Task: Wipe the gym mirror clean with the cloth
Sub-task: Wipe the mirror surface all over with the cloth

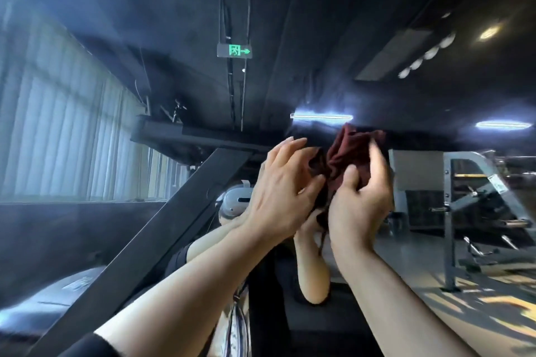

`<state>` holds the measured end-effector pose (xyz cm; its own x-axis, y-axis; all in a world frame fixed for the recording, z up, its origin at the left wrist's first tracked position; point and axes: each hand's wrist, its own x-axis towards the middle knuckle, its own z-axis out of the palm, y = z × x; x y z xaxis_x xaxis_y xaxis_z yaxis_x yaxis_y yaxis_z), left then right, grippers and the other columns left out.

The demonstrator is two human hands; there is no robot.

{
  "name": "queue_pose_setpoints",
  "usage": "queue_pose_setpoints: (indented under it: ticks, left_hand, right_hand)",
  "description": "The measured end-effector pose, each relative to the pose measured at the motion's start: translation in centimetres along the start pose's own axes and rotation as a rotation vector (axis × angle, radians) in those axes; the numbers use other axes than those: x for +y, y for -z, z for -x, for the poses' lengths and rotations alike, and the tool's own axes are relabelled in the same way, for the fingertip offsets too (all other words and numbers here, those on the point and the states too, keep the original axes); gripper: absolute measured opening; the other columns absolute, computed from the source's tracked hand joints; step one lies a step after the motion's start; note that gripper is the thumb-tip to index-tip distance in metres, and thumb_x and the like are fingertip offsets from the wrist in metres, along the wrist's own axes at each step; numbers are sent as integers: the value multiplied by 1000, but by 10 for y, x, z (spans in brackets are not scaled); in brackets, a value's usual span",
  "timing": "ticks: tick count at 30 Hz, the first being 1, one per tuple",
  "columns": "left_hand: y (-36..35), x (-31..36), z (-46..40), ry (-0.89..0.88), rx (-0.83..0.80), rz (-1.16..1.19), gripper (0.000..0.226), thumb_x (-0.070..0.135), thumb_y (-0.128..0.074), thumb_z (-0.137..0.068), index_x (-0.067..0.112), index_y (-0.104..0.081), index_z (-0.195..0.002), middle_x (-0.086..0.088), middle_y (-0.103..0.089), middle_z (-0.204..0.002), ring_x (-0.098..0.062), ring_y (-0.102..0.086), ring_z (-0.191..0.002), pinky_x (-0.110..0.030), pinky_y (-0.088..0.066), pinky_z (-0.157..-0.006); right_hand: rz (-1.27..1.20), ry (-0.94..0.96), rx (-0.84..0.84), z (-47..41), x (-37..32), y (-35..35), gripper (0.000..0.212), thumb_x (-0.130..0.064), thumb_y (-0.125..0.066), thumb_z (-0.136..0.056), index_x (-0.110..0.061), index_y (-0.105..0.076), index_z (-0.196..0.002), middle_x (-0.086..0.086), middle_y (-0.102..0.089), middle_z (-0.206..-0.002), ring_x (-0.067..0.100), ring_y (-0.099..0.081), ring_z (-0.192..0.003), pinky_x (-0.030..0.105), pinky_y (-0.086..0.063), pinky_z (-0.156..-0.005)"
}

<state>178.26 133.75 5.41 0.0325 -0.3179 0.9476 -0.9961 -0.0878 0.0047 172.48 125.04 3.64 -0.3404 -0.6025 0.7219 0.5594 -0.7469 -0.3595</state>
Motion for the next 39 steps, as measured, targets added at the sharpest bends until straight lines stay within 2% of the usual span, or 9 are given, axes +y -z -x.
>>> queue_pose_setpoints:
  ticks: [5,8,13,17,21,26,30,36,39]
  left_hand:
    - [15,-34,-4,-149,96,-467,55,23,-56,-78,2,-62,-128,-13,-57,-138,-31,-46,-133,-42,-36,-114]
    - [19,-41,-10,-118,112,-581,60,30,-44,-77,3,-63,-127,-13,-59,-136,-30,-52,-126,-43,-29,-115]
    - [22,-42,-19,-113,163,-675,56,26,-45,-83,7,-62,-132,-6,-61,-136,-23,-54,-124,-47,-26,-118]
    - [24,-43,-17,-138,125,-744,61,30,-38,-81,3,-63,-130,-7,-60,-138,-25,-55,-123,-46,-25,-119]
    - [31,-45,-22,-162,134,-739,59,31,-38,-81,4,-65,-126,-6,-63,-130,-25,-58,-116,-44,-21,-120]
    - [64,-65,-16,-74,224,-701,55,31,-43,-81,3,-63,-124,-10,-62,-127,-30,-56,-115,-51,-30,-115]
    - [100,-80,-7,46,311,-693,43,26,-52,-79,5,-64,-114,-14,-62,-121,-35,-54,-108,-54,-35,-110]
    - [152,-110,4,110,311,-724,40,30,-51,-78,6,-65,-107,-12,-64,-115,-36,-58,-102,-41,-27,-110]
    - [172,-124,15,122,297,-735,44,29,-58,-75,5,-64,-111,-11,-64,-117,-36,-59,-102,-40,-29,-109]
  right_hand:
    - [537,181,-106,-55,48,-16,55,-28,-41,-96,-12,-46,-149,21,-38,-155,43,-35,-141,60,-25,-116]
    - [530,327,-111,-57,41,-54,55,-30,-38,-94,-5,-54,-141,25,-47,-147,47,-44,-132,59,-32,-113]
    - [474,812,-408,-42,26,-83,50,-26,-40,-97,-5,-57,-139,21,-48,-149,39,-41,-141,58,-29,-117]
    - [625,635,-202,-88,48,-43,44,-22,-40,-96,2,-61,-126,19,-43,-153,38,-35,-145,41,-5,-126]
    - [706,407,-93,-99,34,-58,53,-23,-36,-95,1,-49,-141,20,-40,-154,38,-39,-140,49,-22,-122]
    - [565,754,-297,-34,-6,-131,48,-28,-50,-96,-15,-56,-142,25,-44,-150,44,-43,-136,52,-27,-118]
    - [498,1067,-543,-18,-6,-126,43,-18,-55,-97,-16,-59,-139,20,-46,-151,39,-43,-138,46,-27,-118]
    - [665,551,-197,-69,4,-104,49,-22,-36,-100,-8,-53,-144,26,-39,-153,47,-39,-136,57,-33,-114]
    - [634,603,-231,-36,-23,-152,45,-19,-43,-101,-5,-53,-143,29,-39,-152,49,-40,-136,57,-33,-114]
